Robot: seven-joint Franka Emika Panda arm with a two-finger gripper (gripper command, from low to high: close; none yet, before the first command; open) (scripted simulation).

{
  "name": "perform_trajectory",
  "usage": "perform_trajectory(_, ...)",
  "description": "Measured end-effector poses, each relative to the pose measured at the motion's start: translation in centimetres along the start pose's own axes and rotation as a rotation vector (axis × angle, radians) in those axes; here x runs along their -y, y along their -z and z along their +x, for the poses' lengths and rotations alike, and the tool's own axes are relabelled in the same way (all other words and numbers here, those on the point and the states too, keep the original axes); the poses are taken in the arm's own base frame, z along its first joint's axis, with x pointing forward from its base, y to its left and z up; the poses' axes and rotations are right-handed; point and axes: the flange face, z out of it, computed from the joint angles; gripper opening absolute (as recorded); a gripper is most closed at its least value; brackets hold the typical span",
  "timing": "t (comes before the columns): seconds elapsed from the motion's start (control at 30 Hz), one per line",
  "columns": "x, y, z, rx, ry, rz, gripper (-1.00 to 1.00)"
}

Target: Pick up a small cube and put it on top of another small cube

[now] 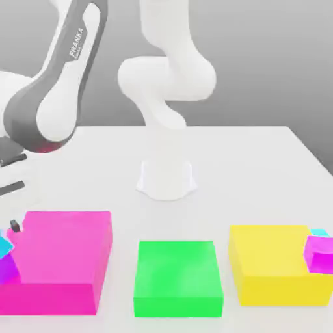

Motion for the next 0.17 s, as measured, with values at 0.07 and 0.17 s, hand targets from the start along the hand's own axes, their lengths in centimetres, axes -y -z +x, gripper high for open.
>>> perform_trajectory(0.07,0.0,1.6,0.2,-0.002,0.002,-0.001,1.00)
perform_trajectory(0.17,0.0,5.3,0.1,-0.002,0.001,-0.001,1.00)
